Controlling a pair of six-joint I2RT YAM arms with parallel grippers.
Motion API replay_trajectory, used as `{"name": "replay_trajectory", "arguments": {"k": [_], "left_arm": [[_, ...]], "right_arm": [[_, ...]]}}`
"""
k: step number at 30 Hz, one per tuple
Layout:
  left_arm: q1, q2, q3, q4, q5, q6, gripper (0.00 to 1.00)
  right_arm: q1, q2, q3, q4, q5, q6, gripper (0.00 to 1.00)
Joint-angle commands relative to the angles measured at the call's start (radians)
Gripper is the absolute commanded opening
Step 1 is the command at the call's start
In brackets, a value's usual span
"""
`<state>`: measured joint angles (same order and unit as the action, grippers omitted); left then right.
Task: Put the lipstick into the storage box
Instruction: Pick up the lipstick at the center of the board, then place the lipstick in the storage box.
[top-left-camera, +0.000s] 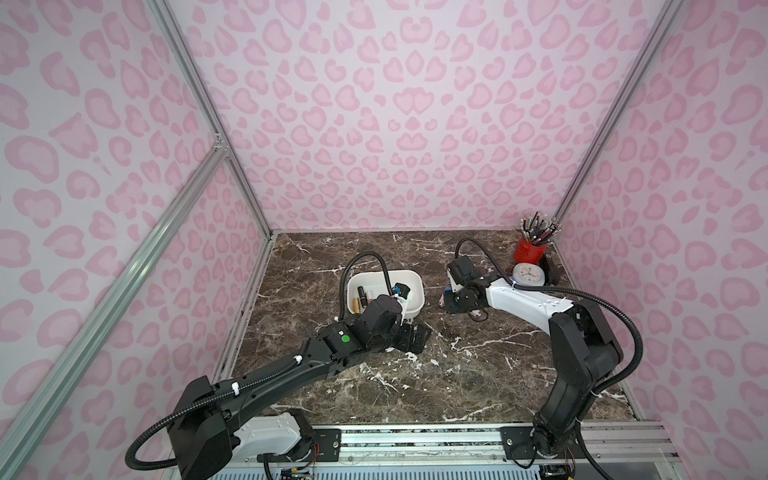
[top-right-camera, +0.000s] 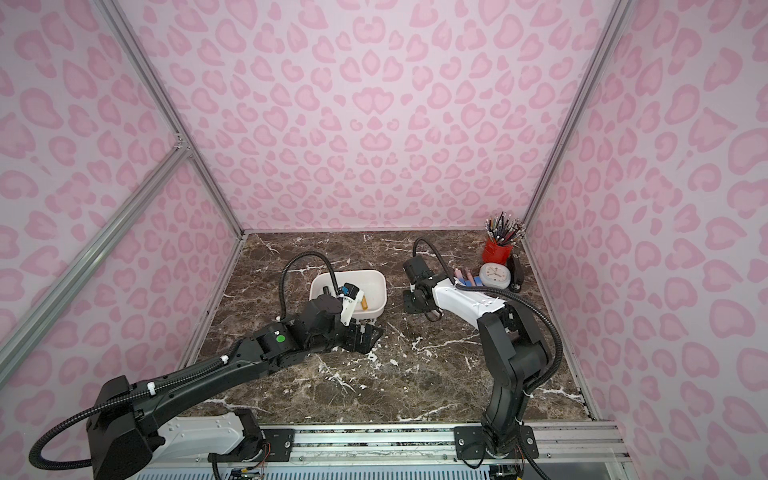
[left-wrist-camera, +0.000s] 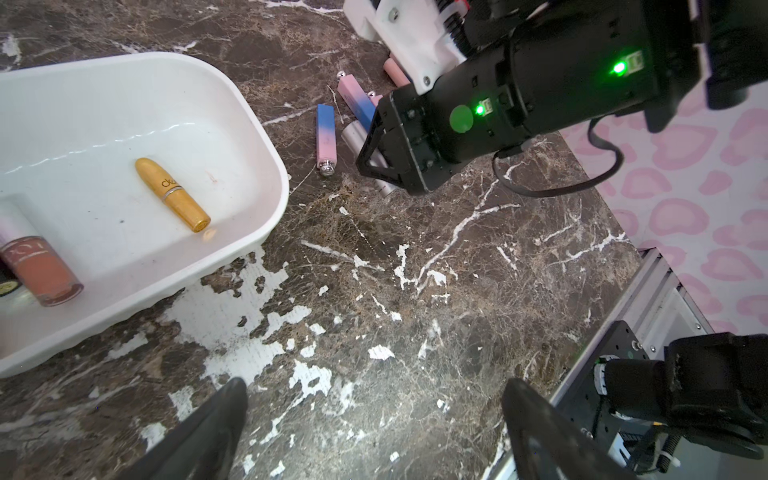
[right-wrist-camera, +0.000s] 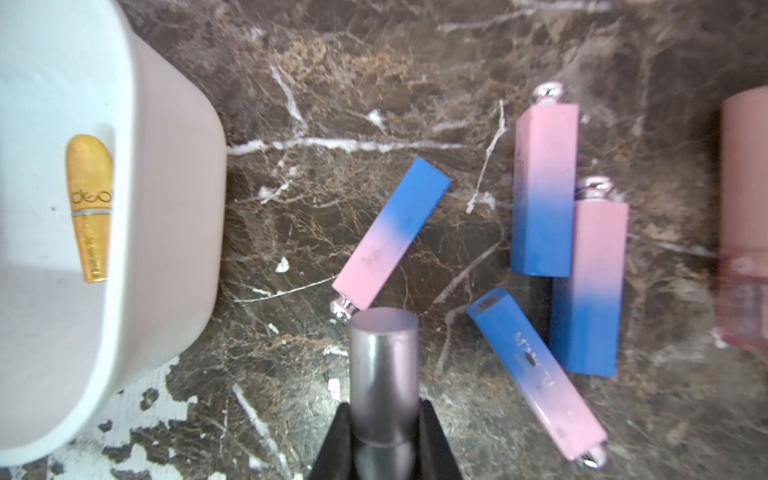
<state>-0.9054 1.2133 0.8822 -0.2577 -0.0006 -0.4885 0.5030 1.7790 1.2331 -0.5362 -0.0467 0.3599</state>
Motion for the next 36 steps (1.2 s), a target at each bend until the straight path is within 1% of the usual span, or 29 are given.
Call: {"name": "replay_trajectory", "arguments": {"k": [1, 5, 9, 17, 24, 27, 31, 34, 36], "left_arm": [[0.001, -0.032, -0.020, 0.005, -0.034, -0.004, 0.98], [0.000, -0.085, -0.052, -0.010, -0.057, -0.013, 0.98], [0.000, -0.154, -0.085, -0.037, -0.090, -0.019, 0.98], [0.001, -0.305, -0.142, -0.128, -0.173, -0.032, 0.98], [0.002, -0.422, -0.174, -0.202, -0.227, -0.054, 0.98], [0.002, -0.456, -0.179, -0.230, -0.244, -0.060, 0.98], [0.002, -0.484, -0.184, -0.252, -0.261, -0.068, 0.98], [0.002, -0.491, -0.182, -0.258, -0.269, -0.070, 0.98], [0.002, -0.486, -0.177, -0.256, -0.271, -0.068, 0.98]], "right_arm": [[0.019, -0.008, 0.037, -0.048, 0.039, 0.005, 0.18], [0.046, 0.011, 0.110, -0.073, 0.034, 0.011, 0.18], [0.085, 0.067, 0.215, -0.098, 0.031, 0.014, 0.18], [0.180, 0.280, 0.521, -0.160, -0.008, 0.011, 0.18], [0.215, 0.504, 0.778, -0.216, -0.076, 0.021, 0.18], [0.218, 0.589, 0.846, -0.232, -0.092, 0.025, 0.19], [0.222, 0.653, 0.892, -0.249, -0.101, 0.027, 0.19], [0.223, 0.660, 0.889, -0.244, -0.103, 0.025, 0.22], [0.223, 0.647, 0.881, -0.239, -0.105, 0.019, 0.27]]}}
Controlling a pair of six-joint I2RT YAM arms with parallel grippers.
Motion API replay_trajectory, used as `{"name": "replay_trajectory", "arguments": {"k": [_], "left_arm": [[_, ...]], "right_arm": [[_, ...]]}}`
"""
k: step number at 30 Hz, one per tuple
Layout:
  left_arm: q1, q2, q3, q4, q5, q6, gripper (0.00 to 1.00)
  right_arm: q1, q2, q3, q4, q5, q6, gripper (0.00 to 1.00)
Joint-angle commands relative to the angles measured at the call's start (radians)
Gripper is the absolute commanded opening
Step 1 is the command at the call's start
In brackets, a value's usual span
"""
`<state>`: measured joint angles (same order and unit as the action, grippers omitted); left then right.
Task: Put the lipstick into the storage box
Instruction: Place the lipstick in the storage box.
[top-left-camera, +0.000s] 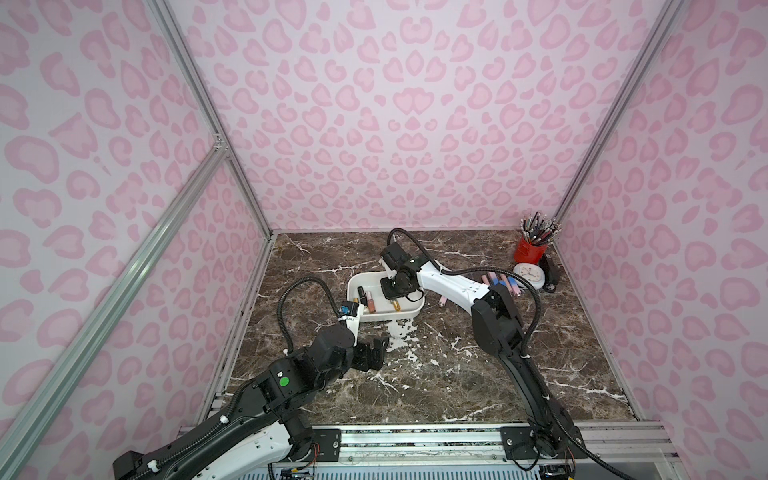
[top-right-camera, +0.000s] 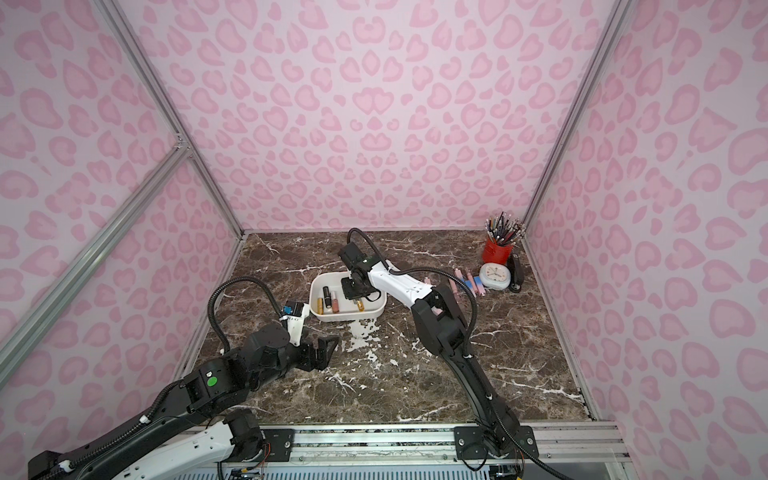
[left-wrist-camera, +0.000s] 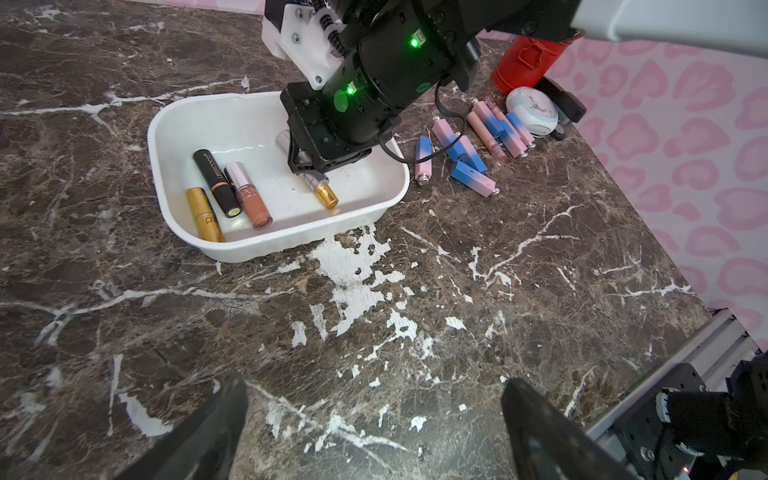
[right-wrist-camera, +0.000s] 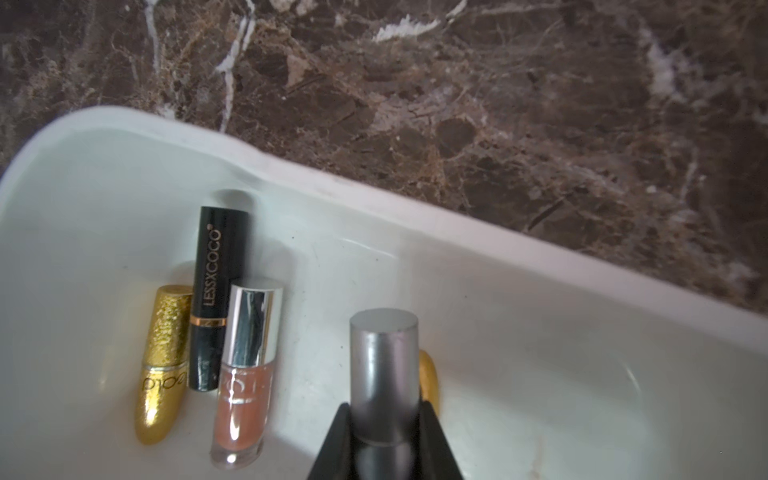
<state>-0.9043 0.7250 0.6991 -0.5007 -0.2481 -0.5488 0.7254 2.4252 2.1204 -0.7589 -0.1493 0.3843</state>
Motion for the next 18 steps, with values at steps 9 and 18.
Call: {"name": "replay_trajectory", "arguments": {"k": [9, 18], "left_arm": [[0.000, 0.079, 0.053, 0.021, -0.001, 0.018, 0.98], [0.001, 0.261, 0.129, 0.116, 0.077, 0.060, 0.98]], "right_arm": [[-0.017, -0.189, -0.138, 0.032, 0.029, -0.042, 0.41], [-0.143, -0.419, -0.443, 0.132, 0.050, -0.052, 0.41]]}}
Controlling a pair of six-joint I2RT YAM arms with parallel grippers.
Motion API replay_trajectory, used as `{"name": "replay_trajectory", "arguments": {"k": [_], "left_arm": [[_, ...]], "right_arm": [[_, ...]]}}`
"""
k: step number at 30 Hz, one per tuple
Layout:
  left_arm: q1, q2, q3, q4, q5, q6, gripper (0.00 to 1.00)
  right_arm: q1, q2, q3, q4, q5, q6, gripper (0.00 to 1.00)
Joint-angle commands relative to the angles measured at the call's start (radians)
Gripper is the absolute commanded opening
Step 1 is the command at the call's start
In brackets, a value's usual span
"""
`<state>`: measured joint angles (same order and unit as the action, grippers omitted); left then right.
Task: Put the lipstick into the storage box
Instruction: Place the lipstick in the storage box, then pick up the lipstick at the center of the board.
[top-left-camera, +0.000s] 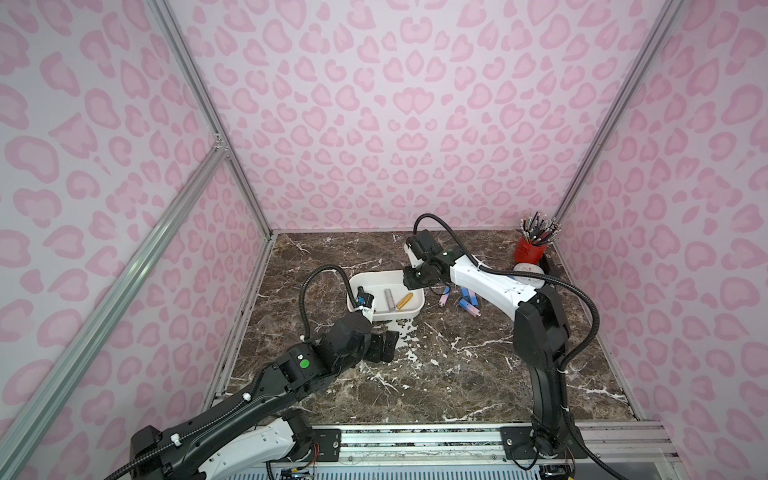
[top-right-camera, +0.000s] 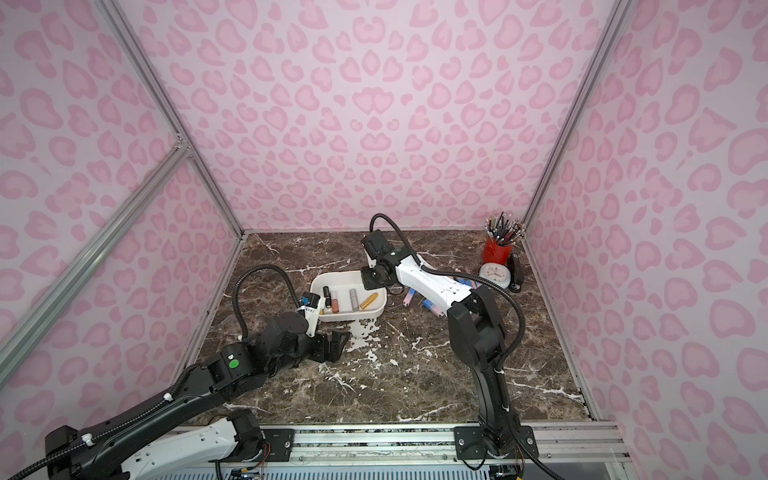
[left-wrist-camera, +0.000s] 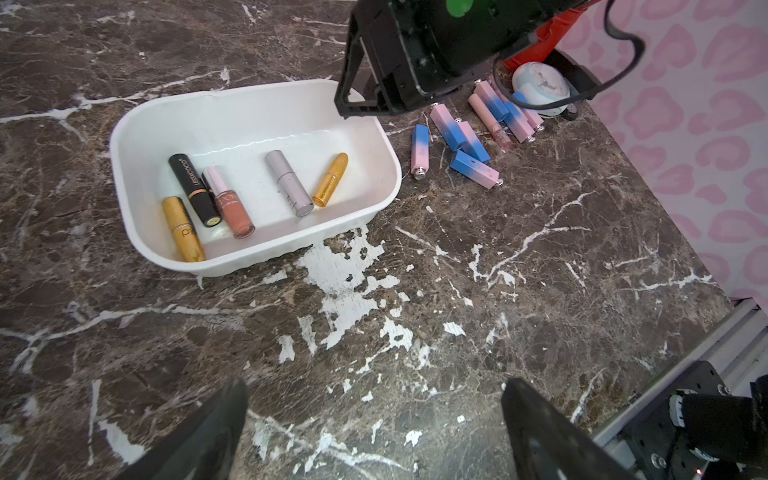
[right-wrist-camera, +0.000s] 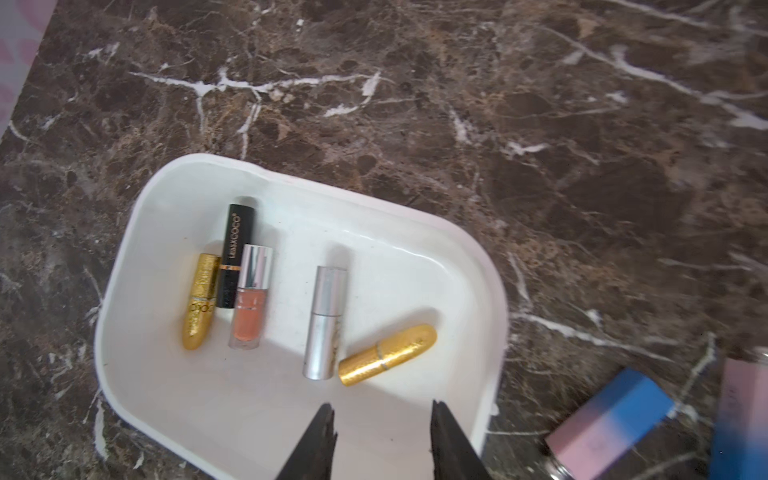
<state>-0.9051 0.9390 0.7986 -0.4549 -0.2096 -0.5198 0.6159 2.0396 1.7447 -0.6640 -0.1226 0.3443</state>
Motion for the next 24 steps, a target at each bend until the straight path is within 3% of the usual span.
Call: {"name": "replay_trajectory", "arguments": {"k": [1, 10, 15, 24], "left_arm": [[0.002, 0.084, 0.049, 0.082, 0.053, 0.040, 0.98], [0.000, 0.397, 0.232, 0.183, 0.198, 0.078, 0.98], [-0.005, 0.533, 0.333, 0.198, 0.263, 0.077, 0.98], [-0.017, 0.619, 0.401, 0.197, 0.304, 0.076, 0.98]], "right_arm": [[-0.059, -0.058, -0.112, 0.052, 0.022, -0.012, 0.40], [-0.266, -0.218, -0.438, 0.174, 0.007, -0.014, 0.40], [-0.355, -0.228, -0.488, 0.197, 0.027, -0.032, 0.40], [-0.438, -0.182, -0.490, 0.219, 0.036, -0.034, 0.39]]}}
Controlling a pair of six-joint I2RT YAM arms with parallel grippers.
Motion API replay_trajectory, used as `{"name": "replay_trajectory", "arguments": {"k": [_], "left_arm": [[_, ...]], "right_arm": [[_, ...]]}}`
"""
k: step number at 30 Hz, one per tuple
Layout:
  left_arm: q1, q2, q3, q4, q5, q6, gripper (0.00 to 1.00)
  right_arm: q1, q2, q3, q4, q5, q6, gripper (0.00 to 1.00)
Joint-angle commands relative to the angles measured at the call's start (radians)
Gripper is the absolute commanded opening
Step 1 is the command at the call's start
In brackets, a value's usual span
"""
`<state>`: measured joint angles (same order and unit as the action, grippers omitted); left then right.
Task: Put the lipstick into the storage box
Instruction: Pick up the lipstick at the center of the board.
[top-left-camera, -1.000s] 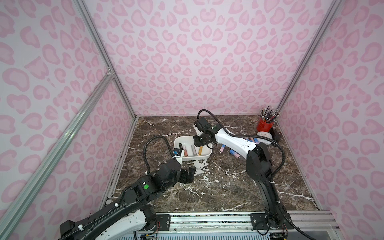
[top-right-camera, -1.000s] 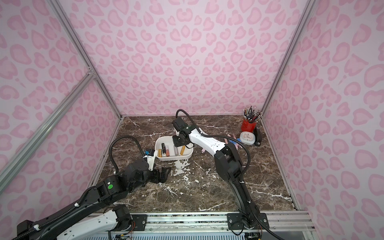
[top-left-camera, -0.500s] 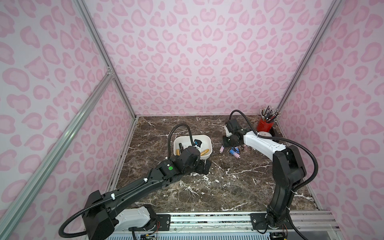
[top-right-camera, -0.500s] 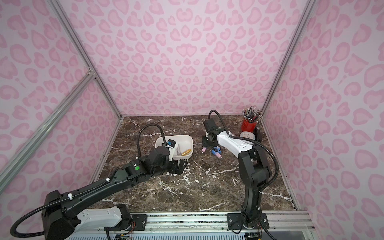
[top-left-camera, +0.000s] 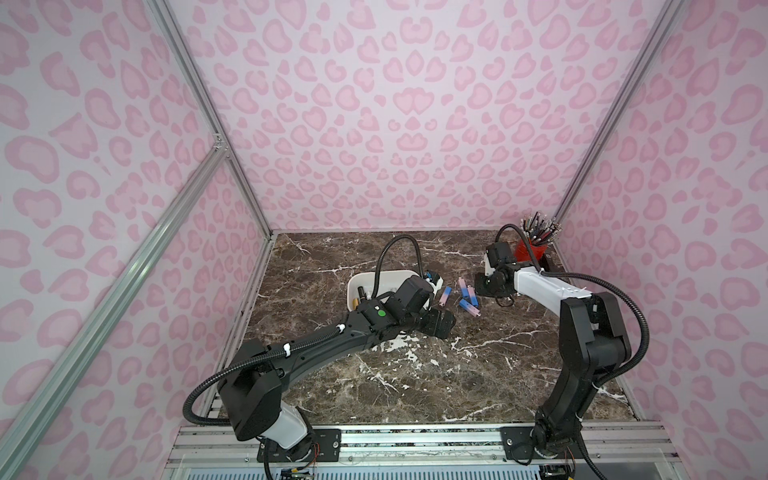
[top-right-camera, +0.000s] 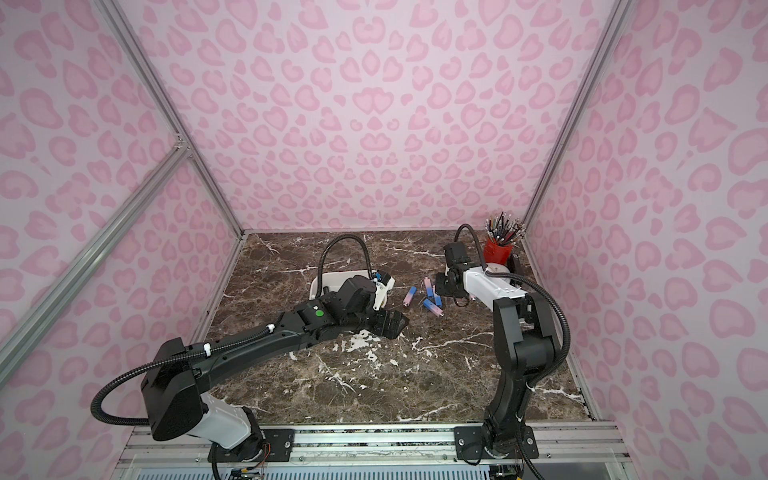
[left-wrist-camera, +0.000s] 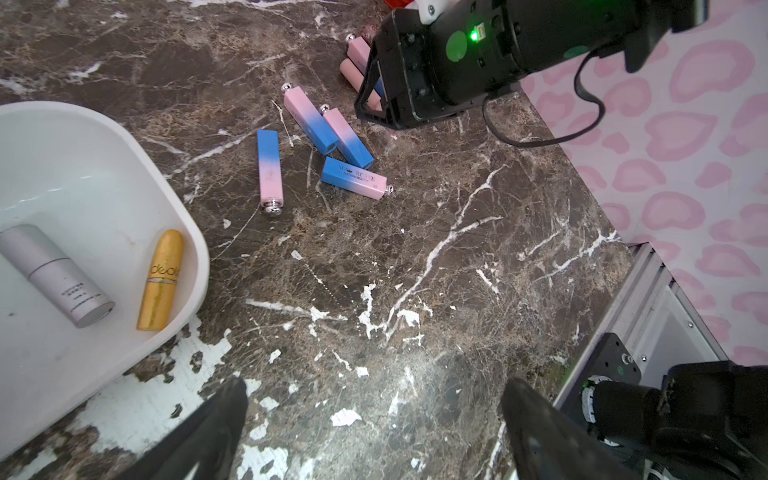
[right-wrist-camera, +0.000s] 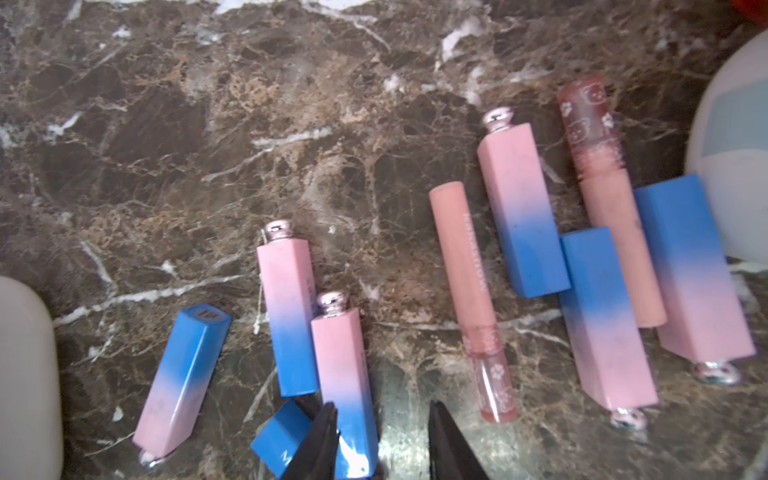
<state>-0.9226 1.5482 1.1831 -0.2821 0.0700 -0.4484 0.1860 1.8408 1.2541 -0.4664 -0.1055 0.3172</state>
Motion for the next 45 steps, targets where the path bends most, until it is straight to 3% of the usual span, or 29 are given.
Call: {"name": "replay_trajectory", "arguments": {"k": [1, 26, 35, 45], "left_arm": [[0.001, 0.016, 0.018, 0.025, 0.029, 0.005, 0.98], [0.001, 0.233, 0.218, 0.098, 0.193, 0.030, 0.98], [0.001, 0.302, 0.259, 0.084, 0.173, 0.039, 0.98], [0.002, 0.284, 0.239, 0.084, 0.143, 0.049, 0.98]], "right_arm": [[-0.013, 0.024, 0.003, 0.024, 0.023, -0.008, 0.39], [-0.068, 0.093, -0.006, 0.040, 0.079, -0.010, 0.38], [-0.069, 0.110, -0.001, 0.028, 0.074, -0.004, 0.17], [-0.052, 0.055, -0.010, 0.000, 0.083, -0.006, 0.11]]}}
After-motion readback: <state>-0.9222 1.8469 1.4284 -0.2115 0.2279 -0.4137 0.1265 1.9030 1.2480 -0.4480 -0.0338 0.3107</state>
